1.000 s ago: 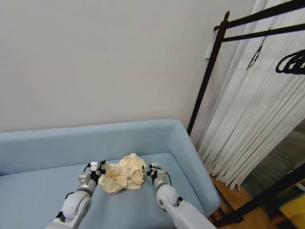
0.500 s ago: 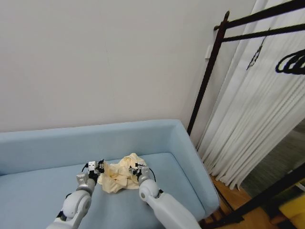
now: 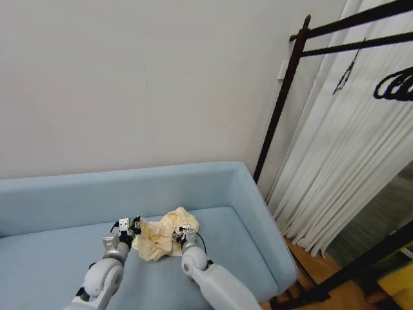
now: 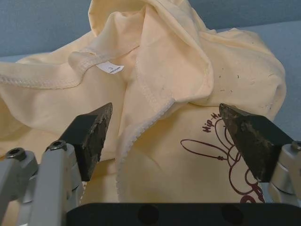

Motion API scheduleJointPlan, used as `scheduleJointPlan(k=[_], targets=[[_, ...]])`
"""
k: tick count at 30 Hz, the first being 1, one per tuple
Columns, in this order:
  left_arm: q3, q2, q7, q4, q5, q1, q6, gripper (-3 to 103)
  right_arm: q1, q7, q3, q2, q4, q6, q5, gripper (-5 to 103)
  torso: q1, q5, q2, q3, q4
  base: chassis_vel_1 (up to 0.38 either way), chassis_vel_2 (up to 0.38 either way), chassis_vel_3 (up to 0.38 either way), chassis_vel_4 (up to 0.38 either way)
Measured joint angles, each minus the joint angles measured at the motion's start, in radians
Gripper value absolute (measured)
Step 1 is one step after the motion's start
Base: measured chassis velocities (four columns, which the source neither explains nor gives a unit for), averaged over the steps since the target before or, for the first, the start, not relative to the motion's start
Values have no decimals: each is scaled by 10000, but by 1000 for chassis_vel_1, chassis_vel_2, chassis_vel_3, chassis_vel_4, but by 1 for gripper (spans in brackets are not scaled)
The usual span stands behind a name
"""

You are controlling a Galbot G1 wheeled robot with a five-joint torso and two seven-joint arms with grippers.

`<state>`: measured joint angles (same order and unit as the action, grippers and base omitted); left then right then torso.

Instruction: Pick up the clothes from the sofa and hang them on the clothes hanger.

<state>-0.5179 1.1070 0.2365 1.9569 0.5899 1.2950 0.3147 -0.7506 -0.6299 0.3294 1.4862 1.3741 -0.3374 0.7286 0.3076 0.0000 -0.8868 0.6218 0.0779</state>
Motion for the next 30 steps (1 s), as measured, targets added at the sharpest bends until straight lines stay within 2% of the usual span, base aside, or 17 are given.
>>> scheduleJointPlan(k=[4,5,9,12,18,20,23,26,28,29,30], targets=[[18,24,3,29,10,-1,18,1,3,127,-69,33,-111,7,-65,71,0,0,0,0,0,0,0,0,0],[29,49,4,44,11,-4,23,1,24,204,-98,82,-226,16,-120,62,0,0,0,0,0,0,0,0,0],[41,83,4,70,11,-5,33,1,64,320,-141,202,-411,38,-214,59,0,0,-1,0,0,0,0,0,0],[47,94,4,104,15,-10,52,1,123,451,-162,400,-675,58,-286,49,0,0,-1,0,-1,0,0,0,0],[46,76,5,171,33,-14,61,1,177,591,-213,539,-940,138,-421,47,0,0,-1,0,-1,0,0,0,0],[45,65,5,210,36,-9,64,1,186,645,-249,554,-1014,199,-505,37,0,0,-2,0,0,0,0,0,0],[45,61,5,260,37,6,65,1,186,693,-265,526,-1022,239,-576,32,0,0,-1,0,0,0,0,0,0],[45,38,5,319,40,26,75,1,180,709,-274,470,-988,254,-598,16,0,0,-1,0,1,0,0,0,0],[45,32,5,325,41,28,76,1,181,710,-275,468,-983,256,-599,16,0,0,-1,0,0,0,0,0,0],[45,7,5,340,44,36,81,1,180,714,-278,456,-963,260,-600,5,0,0,-1,0,0,0,0,0,0],[45,-11,5,347,45,47,83,1,179,716,-278,450,-947,264,-606,5,0,0,-1,0,0,0,0,0,0]])
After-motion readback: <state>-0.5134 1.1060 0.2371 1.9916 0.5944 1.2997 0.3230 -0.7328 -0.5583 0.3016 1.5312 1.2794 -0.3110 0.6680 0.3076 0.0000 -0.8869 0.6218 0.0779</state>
